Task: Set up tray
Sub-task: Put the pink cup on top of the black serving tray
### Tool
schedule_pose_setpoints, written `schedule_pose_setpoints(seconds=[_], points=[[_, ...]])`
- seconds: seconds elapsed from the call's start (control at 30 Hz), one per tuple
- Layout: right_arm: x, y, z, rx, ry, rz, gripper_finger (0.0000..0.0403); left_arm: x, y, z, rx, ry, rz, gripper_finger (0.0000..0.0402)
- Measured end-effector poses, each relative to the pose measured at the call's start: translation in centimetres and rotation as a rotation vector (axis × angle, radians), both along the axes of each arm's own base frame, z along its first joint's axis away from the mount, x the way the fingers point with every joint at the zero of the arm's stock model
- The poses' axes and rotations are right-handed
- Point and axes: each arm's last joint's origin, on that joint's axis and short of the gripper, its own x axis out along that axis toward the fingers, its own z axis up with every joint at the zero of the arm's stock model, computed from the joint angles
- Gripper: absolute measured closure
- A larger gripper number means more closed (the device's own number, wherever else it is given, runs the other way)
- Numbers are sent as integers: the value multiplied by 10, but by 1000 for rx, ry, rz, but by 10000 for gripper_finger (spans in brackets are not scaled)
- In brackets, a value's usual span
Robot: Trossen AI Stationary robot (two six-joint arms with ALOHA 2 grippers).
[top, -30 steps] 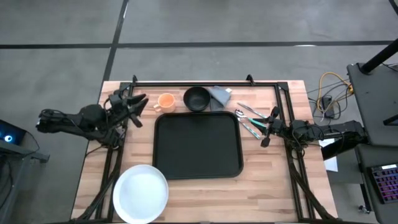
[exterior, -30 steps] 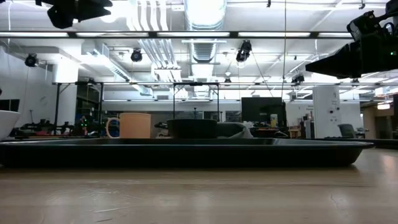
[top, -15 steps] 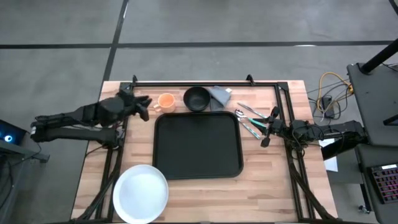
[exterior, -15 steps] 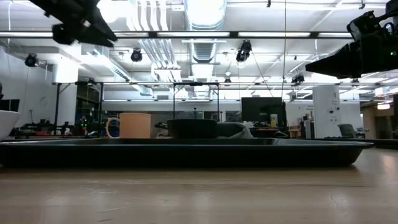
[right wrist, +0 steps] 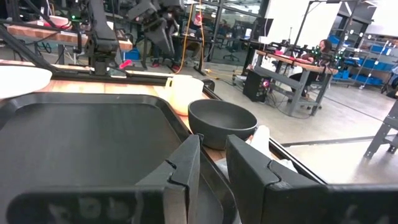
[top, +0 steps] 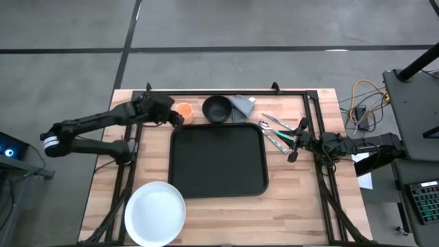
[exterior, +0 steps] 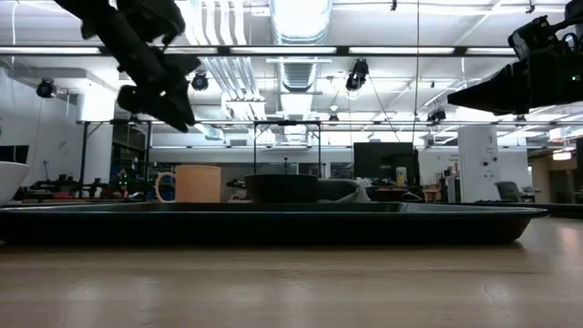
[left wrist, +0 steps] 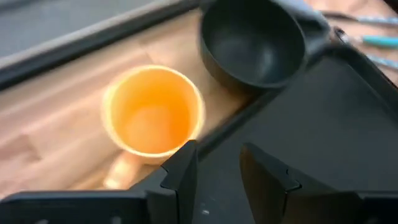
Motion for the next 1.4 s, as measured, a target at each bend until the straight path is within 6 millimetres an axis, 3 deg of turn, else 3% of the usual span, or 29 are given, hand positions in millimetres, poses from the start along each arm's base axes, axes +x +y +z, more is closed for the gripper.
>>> schedule_pose_setpoints(seconds=[0.13, 0.37, 0.67, 0.87, 1.4], points=[[0, 0, 0, 0, 0, 0, 335, 10, 9, -10, -28, 69, -12, 300], [0, 0, 0, 0, -1, 0, 335, 32, 21, -5, -31, 138, -54, 300], [0, 0, 0, 0, 0, 0, 335, 52, 37, -30, -116, 293, -87, 300], [0, 0, 0, 0, 0, 0, 335, 64, 50, -24, -126, 312, -70, 300], [0, 0, 0, 0, 0, 0, 335, 66, 54, -27, -112, 320, -67, 300]])
